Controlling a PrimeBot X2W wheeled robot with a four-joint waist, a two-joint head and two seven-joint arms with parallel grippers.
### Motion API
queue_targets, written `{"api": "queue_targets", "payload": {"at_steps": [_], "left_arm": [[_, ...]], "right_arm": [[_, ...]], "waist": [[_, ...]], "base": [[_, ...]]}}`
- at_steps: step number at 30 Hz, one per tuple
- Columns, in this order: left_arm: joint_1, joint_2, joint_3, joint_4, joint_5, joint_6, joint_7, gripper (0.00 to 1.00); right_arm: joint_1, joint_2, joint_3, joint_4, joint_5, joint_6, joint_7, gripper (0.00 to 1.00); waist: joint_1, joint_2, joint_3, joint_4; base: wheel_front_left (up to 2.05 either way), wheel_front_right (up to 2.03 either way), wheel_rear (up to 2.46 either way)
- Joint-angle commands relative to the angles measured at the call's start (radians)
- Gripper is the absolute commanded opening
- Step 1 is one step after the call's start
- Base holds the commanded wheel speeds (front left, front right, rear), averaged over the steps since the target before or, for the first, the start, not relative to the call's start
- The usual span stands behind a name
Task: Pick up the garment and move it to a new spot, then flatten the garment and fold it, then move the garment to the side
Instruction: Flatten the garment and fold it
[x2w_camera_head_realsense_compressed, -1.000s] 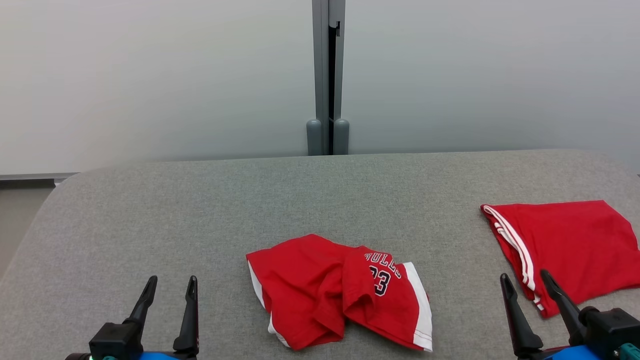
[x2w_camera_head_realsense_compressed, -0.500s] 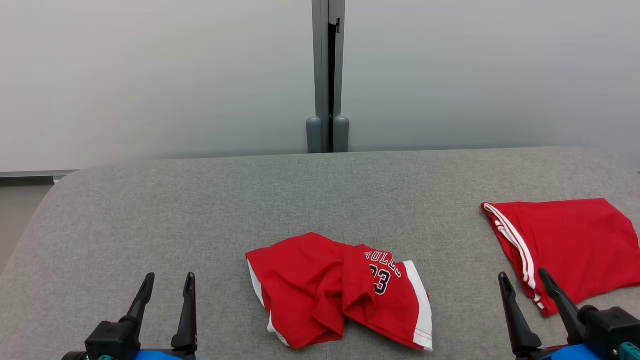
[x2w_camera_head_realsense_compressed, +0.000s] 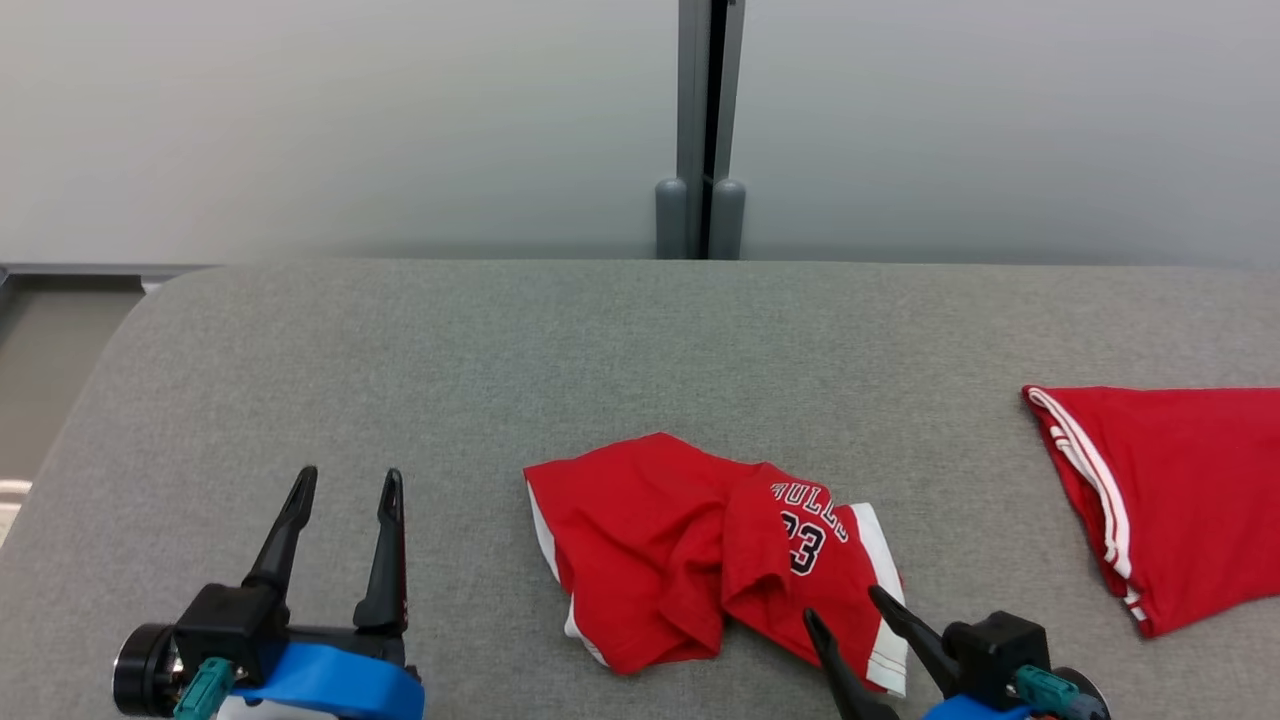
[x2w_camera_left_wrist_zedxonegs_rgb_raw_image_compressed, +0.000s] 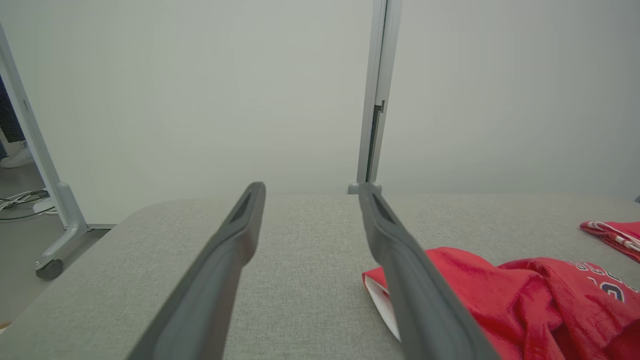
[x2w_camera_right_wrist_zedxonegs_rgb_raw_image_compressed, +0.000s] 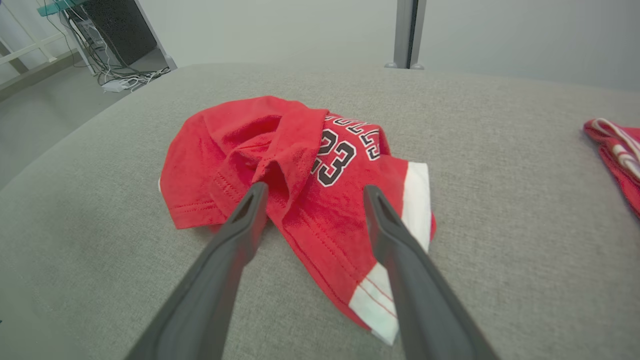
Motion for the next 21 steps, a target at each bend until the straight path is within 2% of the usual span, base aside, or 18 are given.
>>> {"api": "queue_targets", "payload": {"at_steps": [1, 10, 11, 12, 17, 21], "left_arm": [[-0.033, -0.005, -0.001, -0.002, 0.007, -0.005, -0.008, 1.00], [-0.120, -0.031, -0.008, 0.032, 0.021, -0.026, -0.042, 1.00], [-0.127, -0.034, -0.009, 0.037, 0.023, -0.028, -0.042, 1.00], [-0.132, -0.037, -0.008, 0.042, 0.023, -0.029, -0.046, 1.00], [-0.145, -0.046, -0.005, 0.057, 0.026, -0.031, -0.053, 1.00], [-0.140, -0.051, 0.000, 0.068, 0.022, -0.033, -0.059, 1.00]], "right_arm": [[-0.042, -0.002, 0.018, 0.034, 0.014, 0.000, -0.012, 1.00], [-0.223, 0.001, 0.077, 0.260, 0.037, 0.000, -0.050, 1.00], [-0.233, 0.001, 0.078, 0.276, 0.040, 0.000, -0.052, 0.55], [-0.242, 0.001, 0.083, 0.287, 0.046, 0.000, -0.057, 0.00], [-0.272, 0.001, 0.097, 0.293, 0.052, 0.000, -0.076, 0.00], [-0.298, 0.001, 0.147, 0.243, 0.072, 0.000, -0.094, 0.00]], "waist": [[0.0000, -0.0001, 0.044, 0.041], [0.0000, -0.0001, 0.123, 0.116], [0.0000, -0.0001, 0.126, 0.124], [0.0000, -0.0001, 0.127, 0.128], [0.0000, -0.0001, 0.126, 0.143], [0.0000, -0.0001, 0.116, 0.144]], "base": [[0.00, 0.00, 0.00], [0.00, 0.00, 0.00], [0.00, 0.00, 0.00], [0.00, 0.00, 0.00], [0.00, 0.00, 0.00], [0.00, 0.00, 0.00]]}}
